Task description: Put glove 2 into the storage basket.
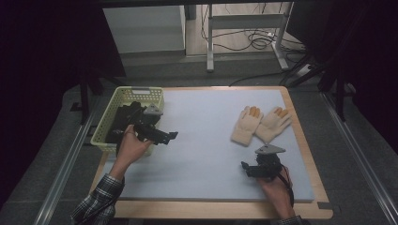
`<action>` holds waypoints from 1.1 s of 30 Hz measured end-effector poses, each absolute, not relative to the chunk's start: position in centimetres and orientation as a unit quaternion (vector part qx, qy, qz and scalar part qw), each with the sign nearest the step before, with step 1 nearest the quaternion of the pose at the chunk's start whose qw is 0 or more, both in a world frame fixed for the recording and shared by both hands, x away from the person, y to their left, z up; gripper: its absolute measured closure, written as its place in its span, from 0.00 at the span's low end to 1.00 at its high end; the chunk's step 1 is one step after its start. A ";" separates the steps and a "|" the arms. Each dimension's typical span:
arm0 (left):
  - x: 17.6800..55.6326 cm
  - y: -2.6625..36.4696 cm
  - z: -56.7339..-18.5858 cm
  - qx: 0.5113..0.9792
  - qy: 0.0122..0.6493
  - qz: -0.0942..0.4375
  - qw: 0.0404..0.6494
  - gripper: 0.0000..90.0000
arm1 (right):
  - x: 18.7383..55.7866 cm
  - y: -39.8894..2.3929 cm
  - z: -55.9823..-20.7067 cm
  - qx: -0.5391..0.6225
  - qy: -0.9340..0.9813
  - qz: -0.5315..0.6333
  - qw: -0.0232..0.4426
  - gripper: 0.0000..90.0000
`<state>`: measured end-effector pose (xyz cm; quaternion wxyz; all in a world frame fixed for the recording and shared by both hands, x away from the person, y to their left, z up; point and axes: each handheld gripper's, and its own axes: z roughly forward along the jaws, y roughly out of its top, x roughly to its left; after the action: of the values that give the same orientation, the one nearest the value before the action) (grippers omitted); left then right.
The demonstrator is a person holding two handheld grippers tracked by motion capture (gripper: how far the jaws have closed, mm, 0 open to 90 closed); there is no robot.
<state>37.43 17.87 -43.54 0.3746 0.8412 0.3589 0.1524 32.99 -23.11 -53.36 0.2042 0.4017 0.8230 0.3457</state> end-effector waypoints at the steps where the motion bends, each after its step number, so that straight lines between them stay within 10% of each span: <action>1: 37.2 17.6 -43.6 0.842 0.354 0.153 0.377 0.00 | 33.0 -23.1 -53.4 0.402 0.823 0.346 0.204 0.20; 33: 30.6 15.0 -54.5 0.861 0.355 0.148 0.333 0.00 | 33.1 -23.1 -53.3 0.403 0.824 0.343 0.199 0.19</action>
<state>30.59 14.95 -54.46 0.3326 0.8612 0.3549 0.1478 33.11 -23.11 -53.32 0.1995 0.4033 0.8245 0.3432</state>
